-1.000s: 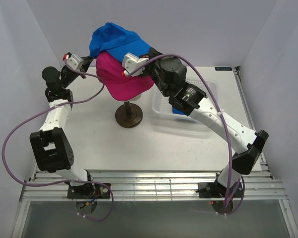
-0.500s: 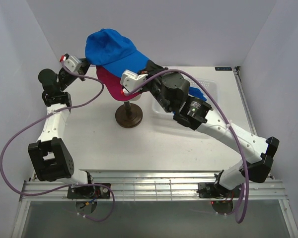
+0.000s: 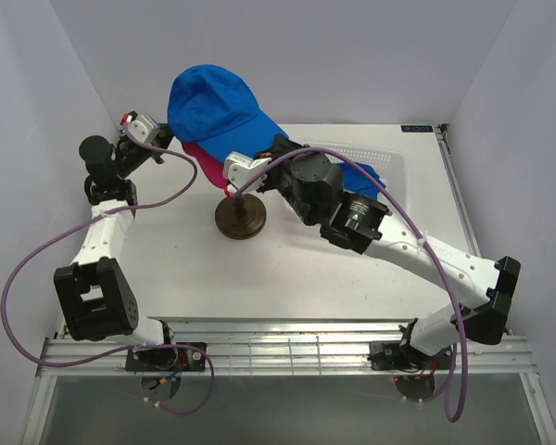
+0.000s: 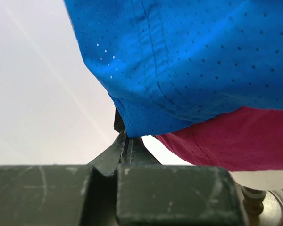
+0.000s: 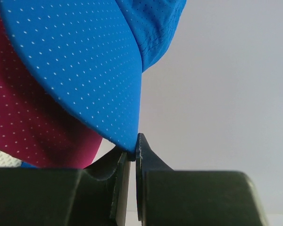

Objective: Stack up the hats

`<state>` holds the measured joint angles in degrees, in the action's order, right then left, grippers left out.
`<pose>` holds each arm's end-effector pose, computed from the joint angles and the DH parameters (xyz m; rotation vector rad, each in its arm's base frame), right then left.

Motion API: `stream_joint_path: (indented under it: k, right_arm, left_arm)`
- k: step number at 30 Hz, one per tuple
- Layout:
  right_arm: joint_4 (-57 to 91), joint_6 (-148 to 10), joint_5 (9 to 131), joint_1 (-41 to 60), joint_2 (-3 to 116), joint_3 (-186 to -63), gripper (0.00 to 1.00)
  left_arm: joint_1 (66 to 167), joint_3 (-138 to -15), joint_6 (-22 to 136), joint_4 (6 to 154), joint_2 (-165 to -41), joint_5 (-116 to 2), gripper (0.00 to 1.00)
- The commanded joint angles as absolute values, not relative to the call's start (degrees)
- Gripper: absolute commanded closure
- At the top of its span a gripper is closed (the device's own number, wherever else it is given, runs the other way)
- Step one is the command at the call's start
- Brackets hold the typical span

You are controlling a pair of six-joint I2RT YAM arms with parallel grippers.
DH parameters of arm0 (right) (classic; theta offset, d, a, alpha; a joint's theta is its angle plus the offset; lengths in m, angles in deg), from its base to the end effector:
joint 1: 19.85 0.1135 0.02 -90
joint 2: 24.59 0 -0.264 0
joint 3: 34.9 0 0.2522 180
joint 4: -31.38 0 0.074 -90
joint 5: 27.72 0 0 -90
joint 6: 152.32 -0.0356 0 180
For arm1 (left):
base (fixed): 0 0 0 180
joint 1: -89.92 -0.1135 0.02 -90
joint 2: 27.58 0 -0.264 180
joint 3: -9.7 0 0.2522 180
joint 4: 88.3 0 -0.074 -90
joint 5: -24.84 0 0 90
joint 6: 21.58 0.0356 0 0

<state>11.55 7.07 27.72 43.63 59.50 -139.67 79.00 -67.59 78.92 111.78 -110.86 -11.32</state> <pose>0.1663 0.2881 0.4667 -1.1945 1.0416 -0.5486 0.3315 0.0347 0.3725 0.7779 1.2047 -0.3133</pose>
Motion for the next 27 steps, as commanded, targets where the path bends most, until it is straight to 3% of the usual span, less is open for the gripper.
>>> stream_joint_path:
  k: [1,13,21,27]
  right_arm:
    - [8.57,4.4,26.42,44.05,58.29,-137.8,0.92]
    - [10.14,4.21,26.6,46.85,55.56,-130.14,0.92]
    - [10.5,10.53,24.67,48.7,58.73,-141.28,0.92]
    - [8.47,10.98,22.73,49.14,58.82,-143.07,0.92]
  left_arm:
    - [78.85,-65.5,80.02,109.75,-109.23,-9.79,1.0]
    - [78.85,-61.45,80.29,108.61,-108.61,-8.47,1.0]
    - [78.85,-63.65,78.79,108.52,-108.87,-8.56,1.0]
    - [78.85,-65.58,78.09,108.61,-109.84,-9.17,1.0]
